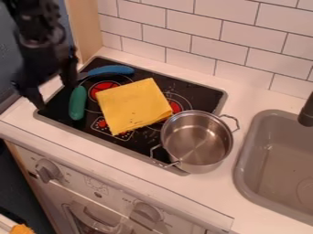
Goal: Move the eggplant to the upper right of the burner
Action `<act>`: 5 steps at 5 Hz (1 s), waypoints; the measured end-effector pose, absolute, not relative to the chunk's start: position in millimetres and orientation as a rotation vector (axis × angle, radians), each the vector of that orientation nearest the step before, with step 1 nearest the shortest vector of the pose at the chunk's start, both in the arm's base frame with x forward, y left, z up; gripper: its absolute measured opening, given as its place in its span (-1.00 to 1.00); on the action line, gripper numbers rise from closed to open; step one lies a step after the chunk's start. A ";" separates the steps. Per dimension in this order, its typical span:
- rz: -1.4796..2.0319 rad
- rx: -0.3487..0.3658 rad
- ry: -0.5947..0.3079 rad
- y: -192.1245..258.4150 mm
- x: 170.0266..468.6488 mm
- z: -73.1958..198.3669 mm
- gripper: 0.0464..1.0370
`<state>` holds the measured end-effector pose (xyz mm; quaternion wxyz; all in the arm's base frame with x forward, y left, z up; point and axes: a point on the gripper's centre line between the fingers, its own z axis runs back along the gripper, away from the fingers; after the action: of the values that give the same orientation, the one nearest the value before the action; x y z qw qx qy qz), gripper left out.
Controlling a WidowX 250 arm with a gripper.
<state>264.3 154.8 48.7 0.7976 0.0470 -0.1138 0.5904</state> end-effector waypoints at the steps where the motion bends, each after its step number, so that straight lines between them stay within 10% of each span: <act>1: 1.214 0.080 -0.199 145.9 280.3 29.1 0.93; 3: 1.174 0.053 -0.158 133.9 292.3 13.1 0.82; 5: 1.226 0.051 -0.215 138.8 297.5 13.4 -0.23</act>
<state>297.5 138.8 13.4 0.8122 0.0241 -0.1006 0.5741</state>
